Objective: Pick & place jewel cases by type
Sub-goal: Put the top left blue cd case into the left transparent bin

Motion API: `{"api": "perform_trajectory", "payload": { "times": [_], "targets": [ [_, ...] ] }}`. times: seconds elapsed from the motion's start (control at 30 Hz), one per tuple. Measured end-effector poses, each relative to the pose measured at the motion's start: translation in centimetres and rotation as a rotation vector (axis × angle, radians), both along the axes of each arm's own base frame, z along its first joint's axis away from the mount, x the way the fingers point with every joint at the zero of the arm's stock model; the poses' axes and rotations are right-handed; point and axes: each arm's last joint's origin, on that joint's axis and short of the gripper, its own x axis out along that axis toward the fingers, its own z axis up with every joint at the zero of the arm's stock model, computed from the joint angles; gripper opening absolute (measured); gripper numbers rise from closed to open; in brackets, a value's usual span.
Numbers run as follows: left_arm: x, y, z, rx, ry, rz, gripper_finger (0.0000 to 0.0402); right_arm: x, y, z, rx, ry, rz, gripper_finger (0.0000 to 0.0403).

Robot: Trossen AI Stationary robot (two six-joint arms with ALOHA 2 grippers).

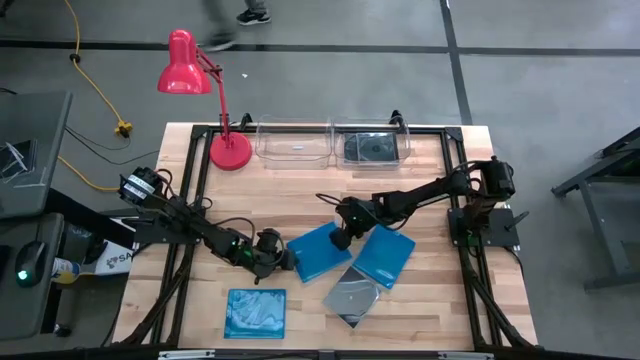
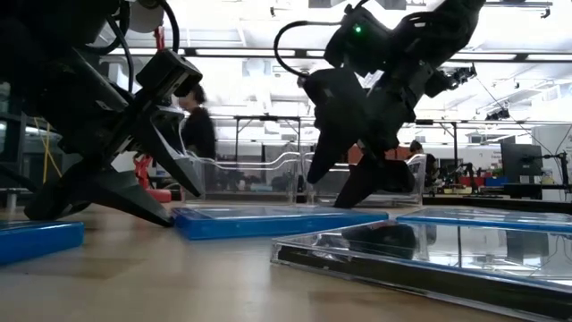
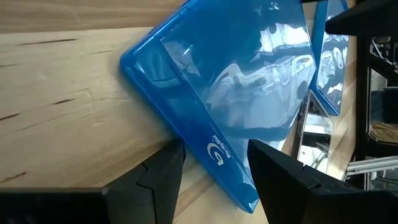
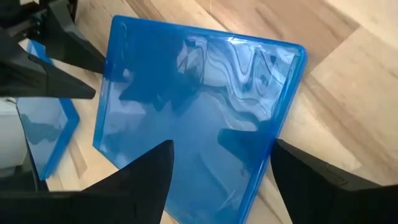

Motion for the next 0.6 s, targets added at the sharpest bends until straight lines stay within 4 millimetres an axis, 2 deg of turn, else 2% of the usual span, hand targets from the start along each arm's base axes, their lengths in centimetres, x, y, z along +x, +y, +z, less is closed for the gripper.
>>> {"api": "perform_trajectory", "payload": {
  "times": [0.4,0.6],
  "targets": [
    [-0.1,0.0,-0.3,0.008,0.016,0.001,0.0182,0.0,0.2,0.2,0.045,-0.009,0.036,0.0246],
    [-0.2,0.1,-0.4,0.015,0.032,0.0,0.0182,-0.2,0.1,1.4,0.044,-0.046,0.037,0.0246]
  ]
}}
